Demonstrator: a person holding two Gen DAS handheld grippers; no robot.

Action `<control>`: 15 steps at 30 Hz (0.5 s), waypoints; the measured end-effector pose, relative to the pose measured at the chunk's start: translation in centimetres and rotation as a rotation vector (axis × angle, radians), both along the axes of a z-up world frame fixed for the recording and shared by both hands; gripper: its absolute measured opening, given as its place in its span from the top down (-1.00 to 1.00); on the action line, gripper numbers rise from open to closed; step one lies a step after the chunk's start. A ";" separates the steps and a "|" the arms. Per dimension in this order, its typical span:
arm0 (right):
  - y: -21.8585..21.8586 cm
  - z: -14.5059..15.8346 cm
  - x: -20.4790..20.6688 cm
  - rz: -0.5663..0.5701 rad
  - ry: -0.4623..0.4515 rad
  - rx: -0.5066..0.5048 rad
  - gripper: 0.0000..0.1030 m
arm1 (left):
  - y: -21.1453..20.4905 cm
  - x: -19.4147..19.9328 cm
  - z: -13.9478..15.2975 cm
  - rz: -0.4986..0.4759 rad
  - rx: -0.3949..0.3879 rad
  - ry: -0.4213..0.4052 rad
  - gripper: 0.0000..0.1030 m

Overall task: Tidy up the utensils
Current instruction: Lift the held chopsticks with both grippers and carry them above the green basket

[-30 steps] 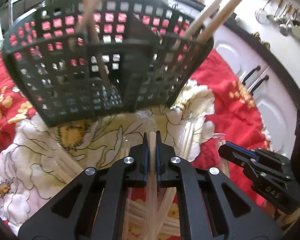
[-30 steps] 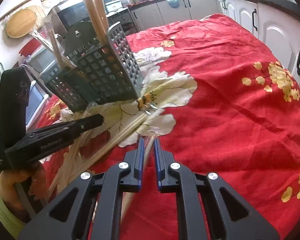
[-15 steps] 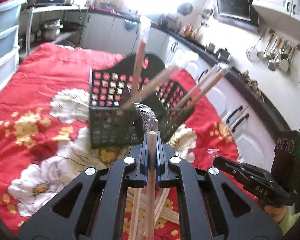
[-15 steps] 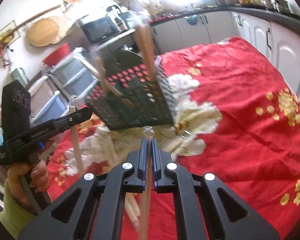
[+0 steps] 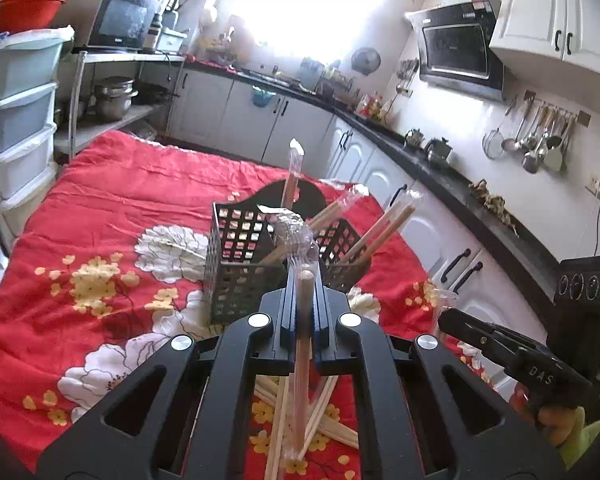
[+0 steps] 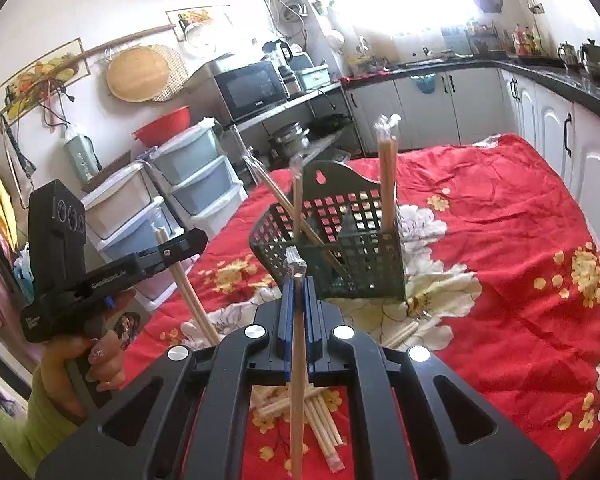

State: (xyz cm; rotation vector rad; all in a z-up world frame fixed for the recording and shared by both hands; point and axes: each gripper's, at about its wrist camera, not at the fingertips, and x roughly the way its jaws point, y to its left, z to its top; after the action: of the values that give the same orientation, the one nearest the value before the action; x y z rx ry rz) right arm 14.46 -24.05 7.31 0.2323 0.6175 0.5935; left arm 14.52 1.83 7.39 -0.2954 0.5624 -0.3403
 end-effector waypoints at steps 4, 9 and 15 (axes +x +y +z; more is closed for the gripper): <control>0.1 0.8 -0.3 0.004 -0.026 0.007 0.90 | 0.5 -0.7 0.9 0.021 0.005 -0.032 0.95; 0.4 1.8 -0.6 0.002 -0.060 0.017 0.90 | 0.8 -1.2 1.6 0.041 0.012 -0.061 0.95; 0.6 2.7 -0.3 -0.008 -0.092 0.030 0.90 | 1.5 -1.5 2.3 0.070 0.003 -0.092 0.95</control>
State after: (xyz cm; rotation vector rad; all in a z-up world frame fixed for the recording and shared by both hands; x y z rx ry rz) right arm 14.14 -23.50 10.01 0.2342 0.5187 0.6023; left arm 13.01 3.37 9.72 -0.2940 0.4610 -0.2837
